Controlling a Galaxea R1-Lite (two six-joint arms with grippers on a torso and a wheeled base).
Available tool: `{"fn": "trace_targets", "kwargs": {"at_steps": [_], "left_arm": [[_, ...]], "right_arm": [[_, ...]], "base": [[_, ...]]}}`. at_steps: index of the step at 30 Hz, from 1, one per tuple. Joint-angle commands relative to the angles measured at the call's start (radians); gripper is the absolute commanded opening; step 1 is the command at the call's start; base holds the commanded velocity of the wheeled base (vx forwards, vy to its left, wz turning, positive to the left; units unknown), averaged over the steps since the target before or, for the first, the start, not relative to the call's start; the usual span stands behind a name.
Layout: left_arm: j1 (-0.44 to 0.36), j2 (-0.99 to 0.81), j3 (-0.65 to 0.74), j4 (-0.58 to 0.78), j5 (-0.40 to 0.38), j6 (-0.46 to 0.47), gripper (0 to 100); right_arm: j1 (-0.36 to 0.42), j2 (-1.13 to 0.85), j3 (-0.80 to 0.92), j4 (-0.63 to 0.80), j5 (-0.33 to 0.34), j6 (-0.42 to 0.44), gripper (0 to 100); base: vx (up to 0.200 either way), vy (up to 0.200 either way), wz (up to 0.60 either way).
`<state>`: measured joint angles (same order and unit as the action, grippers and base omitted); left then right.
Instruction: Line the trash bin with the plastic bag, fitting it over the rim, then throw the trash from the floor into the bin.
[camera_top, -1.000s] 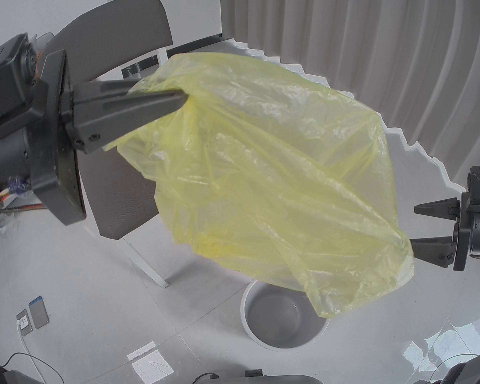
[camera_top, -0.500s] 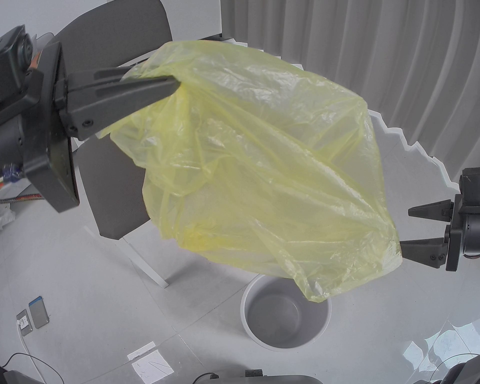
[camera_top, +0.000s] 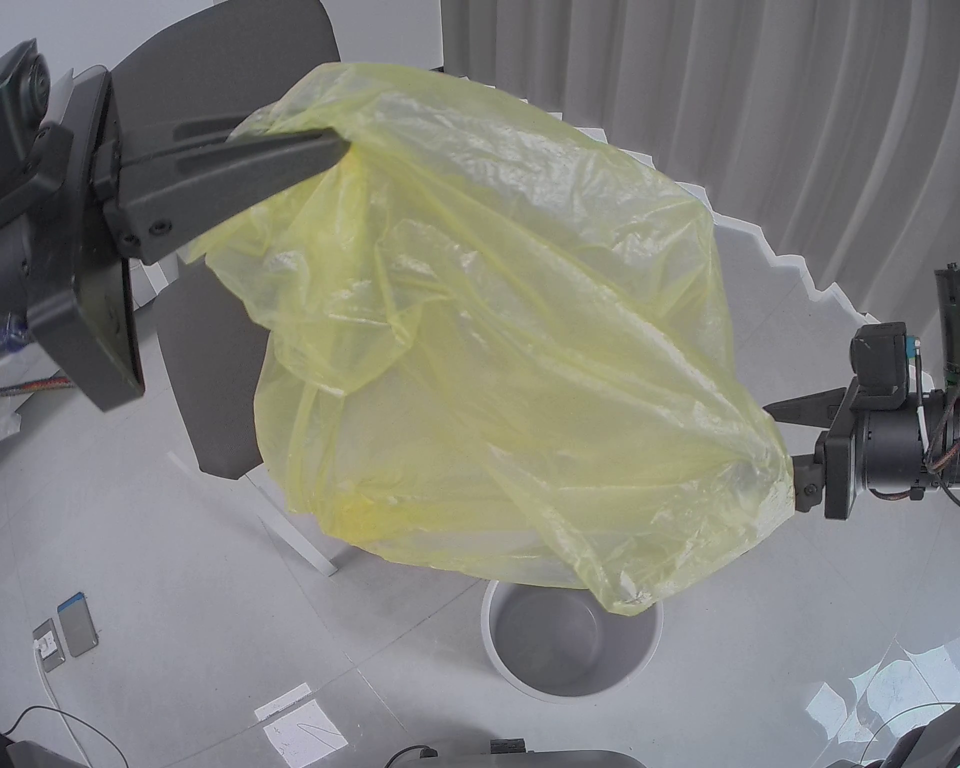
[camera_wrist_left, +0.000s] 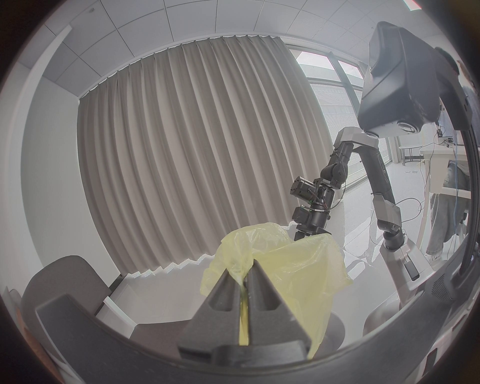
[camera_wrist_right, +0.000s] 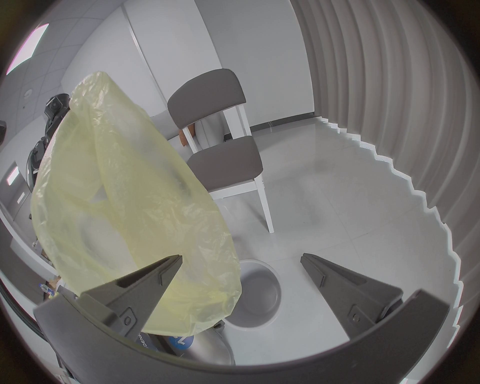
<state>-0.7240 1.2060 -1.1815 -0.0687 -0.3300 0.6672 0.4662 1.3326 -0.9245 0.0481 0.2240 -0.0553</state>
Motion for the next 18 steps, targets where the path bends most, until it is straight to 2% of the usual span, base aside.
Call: {"fn": "trace_targets", "kwargs": {"at_steps": [1,13,18], "left_arm": [[0.008,0.004,0.0,-0.005,0.0,-0.005,0],[0.103,0.038,-0.044,-0.006,-0.018,-0.009,0],[0.098,0.038,-0.061,-0.003,-0.021,-0.009,0]], "right_arm": [[0.039,0.02,0.016,0.007,-0.002,-0.005,100],[0.112,-0.061,0.075,0.033,-0.009,-0.005,100],[0.112,-0.053,0.075,0.022,-0.008,-0.003,100]], "base": [[0.0,0.0,0.0],[0.0,0.0,0.0],[0.0,0.0,0.0]]}}
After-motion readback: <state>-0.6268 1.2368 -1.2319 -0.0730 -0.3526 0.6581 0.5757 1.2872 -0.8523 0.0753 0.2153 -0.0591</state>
